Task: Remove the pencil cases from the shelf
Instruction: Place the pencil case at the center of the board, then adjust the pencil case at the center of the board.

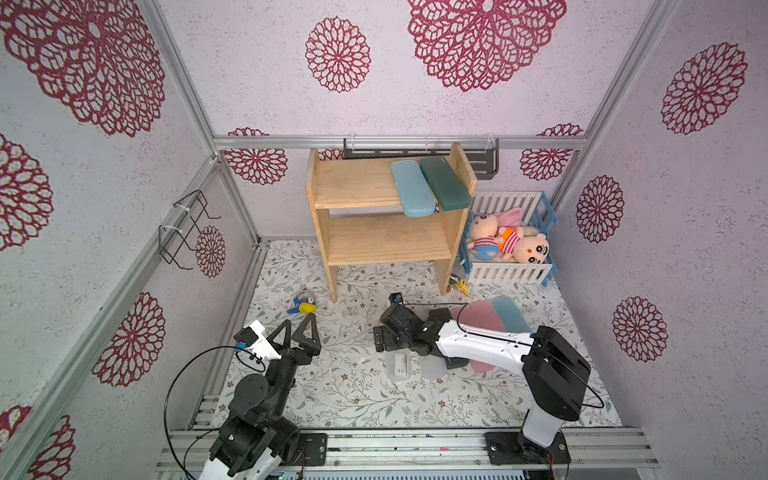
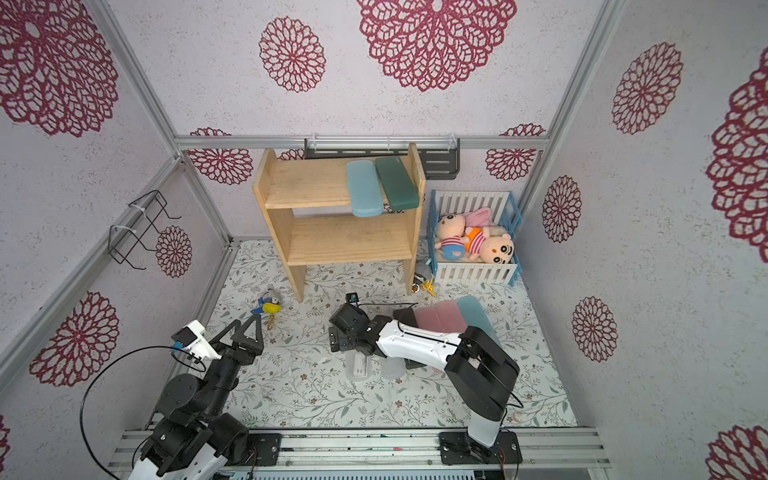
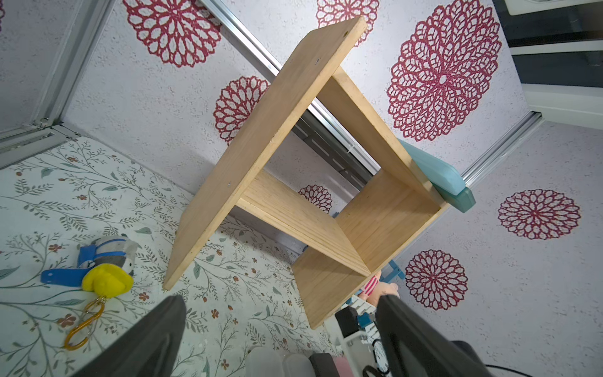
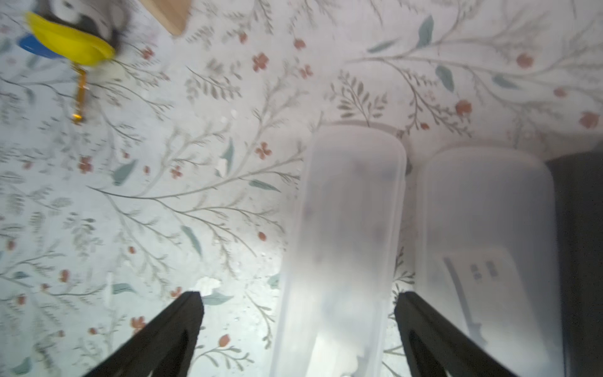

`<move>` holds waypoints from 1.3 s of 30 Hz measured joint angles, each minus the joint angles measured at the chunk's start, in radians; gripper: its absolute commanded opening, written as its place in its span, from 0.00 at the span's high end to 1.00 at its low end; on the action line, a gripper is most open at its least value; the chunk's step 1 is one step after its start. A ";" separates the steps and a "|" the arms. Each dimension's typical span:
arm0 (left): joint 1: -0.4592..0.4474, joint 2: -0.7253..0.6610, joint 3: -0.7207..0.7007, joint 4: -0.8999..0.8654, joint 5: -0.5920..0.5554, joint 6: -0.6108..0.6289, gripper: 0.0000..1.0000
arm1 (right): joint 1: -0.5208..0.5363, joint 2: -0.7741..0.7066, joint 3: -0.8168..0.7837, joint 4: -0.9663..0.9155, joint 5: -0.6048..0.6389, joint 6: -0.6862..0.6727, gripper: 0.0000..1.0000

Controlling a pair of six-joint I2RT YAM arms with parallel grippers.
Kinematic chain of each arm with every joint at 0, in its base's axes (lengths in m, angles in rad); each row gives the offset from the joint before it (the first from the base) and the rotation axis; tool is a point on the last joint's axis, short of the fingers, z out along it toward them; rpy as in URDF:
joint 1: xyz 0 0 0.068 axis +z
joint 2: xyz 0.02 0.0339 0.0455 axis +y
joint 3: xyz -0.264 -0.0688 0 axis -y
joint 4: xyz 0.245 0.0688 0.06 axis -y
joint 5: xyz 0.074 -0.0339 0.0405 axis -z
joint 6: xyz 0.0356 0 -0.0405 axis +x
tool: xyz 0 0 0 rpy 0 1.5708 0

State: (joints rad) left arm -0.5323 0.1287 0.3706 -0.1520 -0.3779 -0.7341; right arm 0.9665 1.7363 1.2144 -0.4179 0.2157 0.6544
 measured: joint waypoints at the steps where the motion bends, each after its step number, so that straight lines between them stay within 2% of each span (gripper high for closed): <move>1: 0.000 0.011 0.007 0.000 -0.003 -0.003 0.03 | 0.005 -0.004 0.014 0.010 -0.006 -0.004 0.01; 6: 0.000 0.041 0.039 -0.011 -0.049 -0.034 0.03 | 0.021 0.018 0.066 0.067 -0.076 -0.016 0.01; 13: 0.000 0.082 0.074 -0.038 -0.100 -0.058 0.03 | 0.025 0.172 0.158 0.098 -0.153 -0.016 0.01; 18: 0.000 0.108 0.090 -0.051 -0.109 -0.063 0.03 | 0.025 0.231 0.167 0.087 -0.163 -0.015 0.01; 33: 0.000 0.174 0.110 -0.040 -0.107 -0.098 0.03 | -0.010 0.222 0.066 0.106 -0.161 -0.015 0.01; 39: 0.000 0.298 0.163 0.059 -0.062 -0.138 0.03 | -0.018 0.113 0.040 0.101 -0.141 -0.020 0.01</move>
State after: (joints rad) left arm -0.5323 0.4271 0.5339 -0.0933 -0.4397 -0.8719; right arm 0.9489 1.8492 1.2549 -0.3164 0.0746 0.6342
